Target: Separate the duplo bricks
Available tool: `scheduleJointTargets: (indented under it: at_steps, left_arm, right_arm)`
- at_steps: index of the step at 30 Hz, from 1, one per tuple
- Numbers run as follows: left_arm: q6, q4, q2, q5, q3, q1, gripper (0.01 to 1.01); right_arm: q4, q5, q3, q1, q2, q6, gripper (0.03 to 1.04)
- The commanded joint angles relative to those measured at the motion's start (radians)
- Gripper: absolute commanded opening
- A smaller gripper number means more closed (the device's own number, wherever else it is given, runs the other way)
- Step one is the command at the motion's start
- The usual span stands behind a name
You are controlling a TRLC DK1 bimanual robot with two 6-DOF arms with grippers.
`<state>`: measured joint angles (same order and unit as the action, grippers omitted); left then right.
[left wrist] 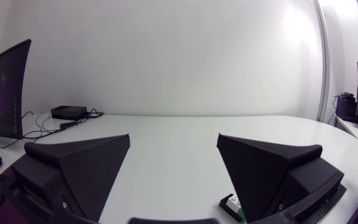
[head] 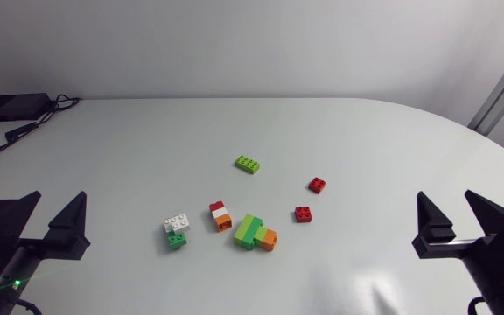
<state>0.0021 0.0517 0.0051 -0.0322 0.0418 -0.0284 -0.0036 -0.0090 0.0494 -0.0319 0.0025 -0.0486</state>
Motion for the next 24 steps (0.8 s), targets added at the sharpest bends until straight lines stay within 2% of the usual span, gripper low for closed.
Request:
scheduleJointTargets:
  at_steps: [1, 15, 19, 24]
  left_arm:
    - [-0.010, 0.013, -0.019, 0.003, 0.058, -0.002, 0.980]
    - [-0.014, 0.135, 0.007, 0.002, 0.237, -0.034, 0.969]
    - [-0.021, 0.181, 0.091, 0.002, 0.306, -0.036, 0.954]
    - [-0.042, 0.274, 0.243, 0.002, 0.414, -0.061, 0.956]
  right_arm:
    - [-0.016, -0.002, 0.041, 0.007, -0.010, 0.012, 1.00]
    - [-0.088, -0.002, 0.144, 0.018, -0.002, -0.014, 1.00]
    - [-0.096, -0.002, 0.175, 0.020, 0.033, -0.030, 1.00]
    - [-0.122, -0.003, 0.259, 0.027, 0.169, -0.033, 1.00]
